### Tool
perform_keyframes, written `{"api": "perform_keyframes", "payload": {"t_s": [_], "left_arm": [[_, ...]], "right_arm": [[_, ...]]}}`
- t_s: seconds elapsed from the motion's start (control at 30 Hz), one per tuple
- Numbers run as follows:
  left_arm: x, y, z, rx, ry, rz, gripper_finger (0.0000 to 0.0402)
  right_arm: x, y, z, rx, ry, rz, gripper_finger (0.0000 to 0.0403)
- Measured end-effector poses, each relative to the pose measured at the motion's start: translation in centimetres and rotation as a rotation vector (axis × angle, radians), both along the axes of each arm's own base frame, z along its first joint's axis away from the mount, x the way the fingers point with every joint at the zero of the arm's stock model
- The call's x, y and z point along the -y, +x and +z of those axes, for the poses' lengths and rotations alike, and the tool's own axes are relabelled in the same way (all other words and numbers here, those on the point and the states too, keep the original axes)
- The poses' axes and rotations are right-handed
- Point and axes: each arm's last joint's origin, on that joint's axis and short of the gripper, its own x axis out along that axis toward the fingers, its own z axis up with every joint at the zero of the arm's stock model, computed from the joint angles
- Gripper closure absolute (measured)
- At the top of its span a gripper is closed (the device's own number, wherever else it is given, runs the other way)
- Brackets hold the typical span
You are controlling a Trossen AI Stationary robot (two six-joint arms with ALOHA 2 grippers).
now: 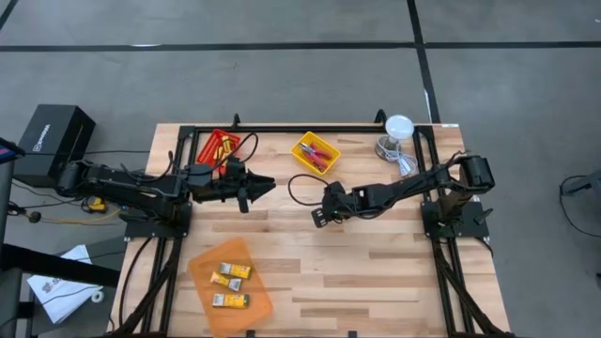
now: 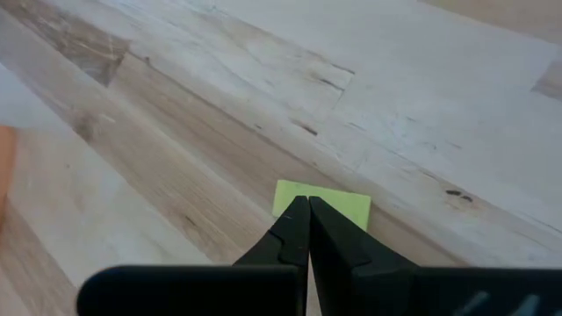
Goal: Pick & Place School Supplies
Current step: Put the light green eraser into the red bin
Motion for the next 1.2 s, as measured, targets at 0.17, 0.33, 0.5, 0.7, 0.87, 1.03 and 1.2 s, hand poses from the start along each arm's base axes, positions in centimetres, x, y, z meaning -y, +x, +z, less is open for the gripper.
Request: {"api": "perform_keyframes", "payload": {"t_s": [0.17, 0.33, 0.5, 0.7, 0.87, 1.03, 1.2], "left_arm": [[0.0, 0.0, 0.0, -0.001, 0.001, 0.0, 0.0269], [0.0, 0.0, 0.0, -0.002, 0.003, 0.0, 0.0269], [0.0, 0.0, 0.0, -0.004, 0.003, 0.0, 0.0269], [0.0, 0.0, -0.1, -0.013, 0.003, 0.0, 0.0269], [0.0, 0.0, -0.2, -0.02, 0.003, -0.001, 0.0269], [0.0, 0.0, -0.3, -0.033, 0.003, -0.002, 0.0269], [0.1, 0.0, -0.4, -0.038, 0.003, -0.003, 0.0269]], "right_arm": [[0.0, -0.2, -0.1, -0.026, -0.007, 0.014, 0.0403], [-0.1, -0.3, -0.4, -0.03, 0.008, 0.025, 0.0403], [-0.1, -0.3, -0.4, -0.029, 0.007, 0.03, 0.0403], [-0.1, -0.3, -0.4, -0.03, 0.004, 0.035, 0.0403], [-0.2, 0.2, -2.3, -0.055, 0.037, 0.055, 0.0403], [-0.7, 1.3, -3.4, -0.021, 0.065, 0.054, 0.0403], [-0.6, 1.5, -3.5, -0.021, 0.061, 0.066, 0.0403]]}}
